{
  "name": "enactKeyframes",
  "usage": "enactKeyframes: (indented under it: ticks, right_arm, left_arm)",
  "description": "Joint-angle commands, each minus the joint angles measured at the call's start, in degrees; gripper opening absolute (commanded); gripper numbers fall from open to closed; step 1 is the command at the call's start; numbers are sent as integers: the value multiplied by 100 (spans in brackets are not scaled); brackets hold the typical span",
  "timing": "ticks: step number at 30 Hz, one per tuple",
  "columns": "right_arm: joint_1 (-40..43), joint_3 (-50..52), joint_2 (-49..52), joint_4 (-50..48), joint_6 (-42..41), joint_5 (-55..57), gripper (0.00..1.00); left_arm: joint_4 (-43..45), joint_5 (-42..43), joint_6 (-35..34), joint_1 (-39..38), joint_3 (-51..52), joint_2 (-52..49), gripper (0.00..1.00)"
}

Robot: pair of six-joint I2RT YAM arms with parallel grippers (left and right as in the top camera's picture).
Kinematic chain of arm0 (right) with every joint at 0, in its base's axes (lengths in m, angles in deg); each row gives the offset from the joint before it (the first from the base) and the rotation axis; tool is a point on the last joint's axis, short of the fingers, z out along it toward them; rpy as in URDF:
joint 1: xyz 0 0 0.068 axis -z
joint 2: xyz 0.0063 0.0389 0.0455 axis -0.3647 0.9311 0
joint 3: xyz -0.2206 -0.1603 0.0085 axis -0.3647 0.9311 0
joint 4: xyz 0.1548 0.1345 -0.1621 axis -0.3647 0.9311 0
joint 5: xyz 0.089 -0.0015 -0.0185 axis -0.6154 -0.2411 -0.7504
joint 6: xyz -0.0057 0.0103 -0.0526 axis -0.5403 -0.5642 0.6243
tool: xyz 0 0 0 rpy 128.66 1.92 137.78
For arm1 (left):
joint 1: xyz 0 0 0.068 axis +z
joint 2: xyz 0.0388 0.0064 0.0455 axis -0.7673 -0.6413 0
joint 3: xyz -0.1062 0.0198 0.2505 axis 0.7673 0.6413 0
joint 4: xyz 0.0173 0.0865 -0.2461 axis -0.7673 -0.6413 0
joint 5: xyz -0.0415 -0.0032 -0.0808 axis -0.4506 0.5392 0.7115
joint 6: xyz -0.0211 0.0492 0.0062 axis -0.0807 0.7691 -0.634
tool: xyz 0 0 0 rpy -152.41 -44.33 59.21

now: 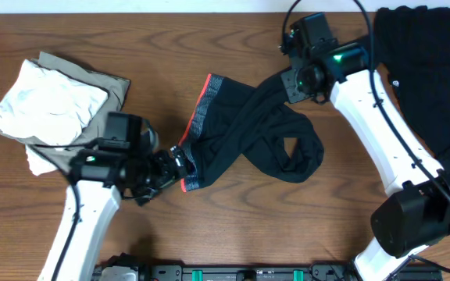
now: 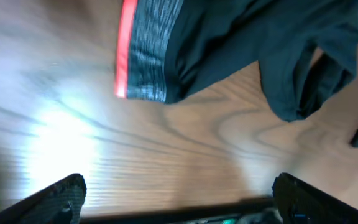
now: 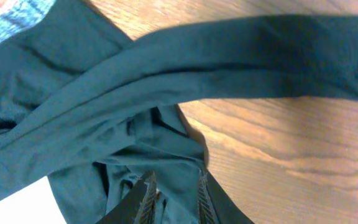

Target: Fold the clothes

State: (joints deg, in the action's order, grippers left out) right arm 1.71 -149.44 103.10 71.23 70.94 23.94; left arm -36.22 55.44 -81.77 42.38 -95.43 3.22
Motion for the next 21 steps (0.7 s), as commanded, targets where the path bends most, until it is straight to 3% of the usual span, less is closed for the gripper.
enactKeyframes:
  ticks: [1, 13, 21]
  right_arm:
    - [61, -17, -151, 90, -164, -72, 22]
    - [59, -17, -151, 188, -162, -72, 22]
    - [61, -17, -151, 247, -162, -72, 22]
  left_arm:
    - [291, 564, -1410, -107, 463, -160, 98]
    - [2354, 501, -4192, -164, 1749, -413, 98]
    - [3416, 140, -4647, -164, 2166, -745, 100]
